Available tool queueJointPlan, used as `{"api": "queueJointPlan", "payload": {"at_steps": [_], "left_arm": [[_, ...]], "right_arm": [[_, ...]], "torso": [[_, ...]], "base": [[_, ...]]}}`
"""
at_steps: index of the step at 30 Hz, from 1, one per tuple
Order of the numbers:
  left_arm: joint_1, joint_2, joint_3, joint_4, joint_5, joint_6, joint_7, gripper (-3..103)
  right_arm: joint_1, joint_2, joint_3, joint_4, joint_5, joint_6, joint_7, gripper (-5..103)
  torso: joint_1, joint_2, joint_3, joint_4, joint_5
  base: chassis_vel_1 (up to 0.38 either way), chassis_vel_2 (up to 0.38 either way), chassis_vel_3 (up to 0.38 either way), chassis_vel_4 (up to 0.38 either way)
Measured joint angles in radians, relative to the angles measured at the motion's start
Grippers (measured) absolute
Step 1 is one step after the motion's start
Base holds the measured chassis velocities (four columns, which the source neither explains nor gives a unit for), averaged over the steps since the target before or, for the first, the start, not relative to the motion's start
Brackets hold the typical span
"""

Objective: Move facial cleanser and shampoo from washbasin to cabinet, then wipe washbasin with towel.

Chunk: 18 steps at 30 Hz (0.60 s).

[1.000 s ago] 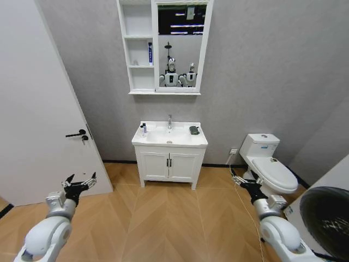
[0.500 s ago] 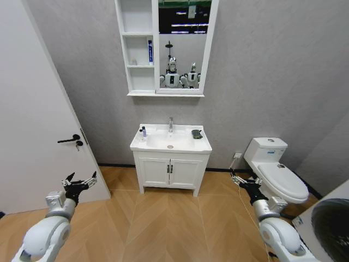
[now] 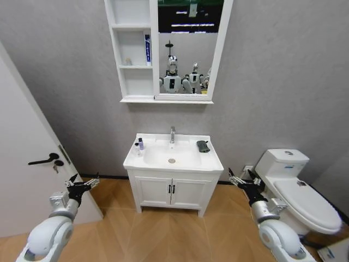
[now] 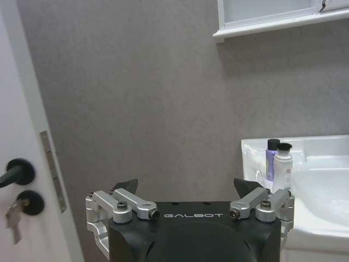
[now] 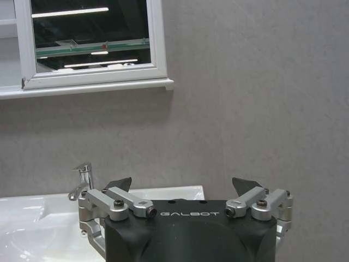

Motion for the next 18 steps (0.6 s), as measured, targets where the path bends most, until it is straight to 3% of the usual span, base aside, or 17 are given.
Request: {"api": "queueJointPlan", "payload": {"at_steps": [2,7,8,9,10,14,18], "left_arm": [[0.000,0.001,0.000,0.000,-0.001,0.000,0.000,99],[0.000,0.003,0.003,0.002,-0.002,0.002,0.000,99],[0.000,0.003,0.004,0.000,-0.002,0.003,0.001,99],[0.001,0.004,0.007,-0.007,-0.002,0.006,0.009,99],[0.001,0.004,0.007,-0.007,-0.002,0.006,0.009,99],[-0.015,0.005,0.035,-0.010,0.002,0.019,0.032,99],[-0.035,0.010,0.058,0.010,0.011,0.019,0.040,99]], "right_arm": [[0.001,0.002,-0.002,0.003,-0.001,-0.001,0.000,100],[-0.004,0.009,-0.004,0.032,-0.002,-0.006,0.010,100],[-0.009,0.009,-0.004,0.040,-0.013,-0.007,0.012,100],[-0.017,0.010,-0.002,0.048,-0.031,-0.007,0.013,100],[-0.017,0.010,-0.002,0.048,-0.031,-0.007,0.013,100],[-0.034,0.022,-0.005,0.056,-0.073,-0.009,0.022,100],[-0.036,0.027,-0.009,0.056,-0.084,-0.015,0.027,100]], "torso": [[0.000,0.000,0.000,0.0009,0.0023],[0.000,0.000,0.000,0.0003,0.0006],[0.001,0.000,0.000,0.0009,0.0031],[0.001,0.000,0.000,0.0006,0.0008],[0.001,0.000,0.000,0.0006,0.0008],[0.001,0.000,0.000,0.0004,0.0020],[0.000,0.000,0.000,-0.0001,0.0009]], "base": [[-0.354,0.361,0.362,-0.370],[-0.332,0.348,0.340,-0.336],[-0.307,0.295,0.313,-0.284],[-0.230,0.270,0.267,-0.133],[-0.230,0.270,0.267,-0.133],[-0.150,0.133,0.068,-0.078],[-0.008,-0.007,-0.025,-0.009]]}}
